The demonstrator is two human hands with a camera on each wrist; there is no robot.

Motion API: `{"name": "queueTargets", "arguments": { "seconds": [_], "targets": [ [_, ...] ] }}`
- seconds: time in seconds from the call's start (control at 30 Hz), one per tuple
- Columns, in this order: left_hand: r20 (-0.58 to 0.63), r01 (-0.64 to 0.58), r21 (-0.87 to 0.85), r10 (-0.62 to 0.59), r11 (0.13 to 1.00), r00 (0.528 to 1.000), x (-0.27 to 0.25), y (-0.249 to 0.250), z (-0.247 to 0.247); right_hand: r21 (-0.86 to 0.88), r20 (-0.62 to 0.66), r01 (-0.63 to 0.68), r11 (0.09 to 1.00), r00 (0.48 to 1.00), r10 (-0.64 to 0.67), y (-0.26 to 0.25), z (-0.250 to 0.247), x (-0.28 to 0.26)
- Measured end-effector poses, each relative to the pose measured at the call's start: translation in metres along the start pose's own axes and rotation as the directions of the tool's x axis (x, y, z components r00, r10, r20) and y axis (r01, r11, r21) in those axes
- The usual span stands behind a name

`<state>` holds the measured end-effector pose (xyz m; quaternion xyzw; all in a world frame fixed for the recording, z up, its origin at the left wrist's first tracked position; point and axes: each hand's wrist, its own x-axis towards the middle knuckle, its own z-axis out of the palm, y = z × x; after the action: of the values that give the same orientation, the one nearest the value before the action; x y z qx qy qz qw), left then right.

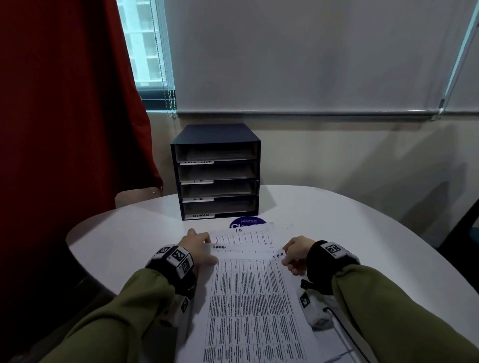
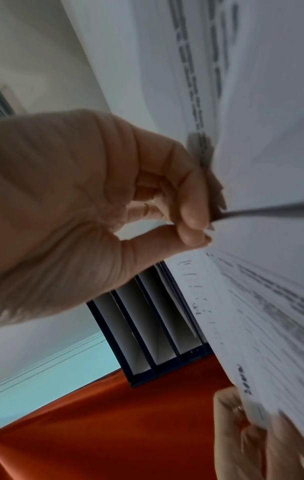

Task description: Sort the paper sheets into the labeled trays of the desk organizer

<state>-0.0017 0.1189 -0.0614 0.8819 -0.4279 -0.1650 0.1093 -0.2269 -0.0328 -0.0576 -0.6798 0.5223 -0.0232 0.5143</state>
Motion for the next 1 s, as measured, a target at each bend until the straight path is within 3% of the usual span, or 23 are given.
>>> {"name": "queueTargets", "arguments": {
  "seconds": [0.2,0.4,0.63,0.8,1.0],
  "targets": [
    [0.056,0.01,-0.173,-0.001,0.985,0.998,0.003,-0.018,0.003,0.081,-0.081,0.113,0.99,0.991,-0.107,-0.026,-0.005,0.005],
    [0.132,-0.028,-0.339,0.077,0.94,0.988,0.006,-0.031,0.0,0.138,-0.125,0.149,0.979,0.983,-0.132,-0.033,0.0,0.03],
    [0.126,0.073,-0.648,0.012,0.758,0.992,0.001,-0.036,-0.008,0.22,-0.038,0.206,0.953,0.978,-0.203,-0.02,-0.021,0.028],
    [0.138,0.086,-0.653,0.007,0.753,0.99,-0.002,-0.029,-0.005,0.288,0.049,0.175,0.941,0.979,-0.197,-0.004,-0.03,0.02],
    [0.108,0.039,-0.521,0.021,0.852,0.994,-0.013,-0.028,-0.001,0.051,0.065,0.095,0.994,0.993,-0.098,-0.001,-0.023,0.009]
  ]
}}
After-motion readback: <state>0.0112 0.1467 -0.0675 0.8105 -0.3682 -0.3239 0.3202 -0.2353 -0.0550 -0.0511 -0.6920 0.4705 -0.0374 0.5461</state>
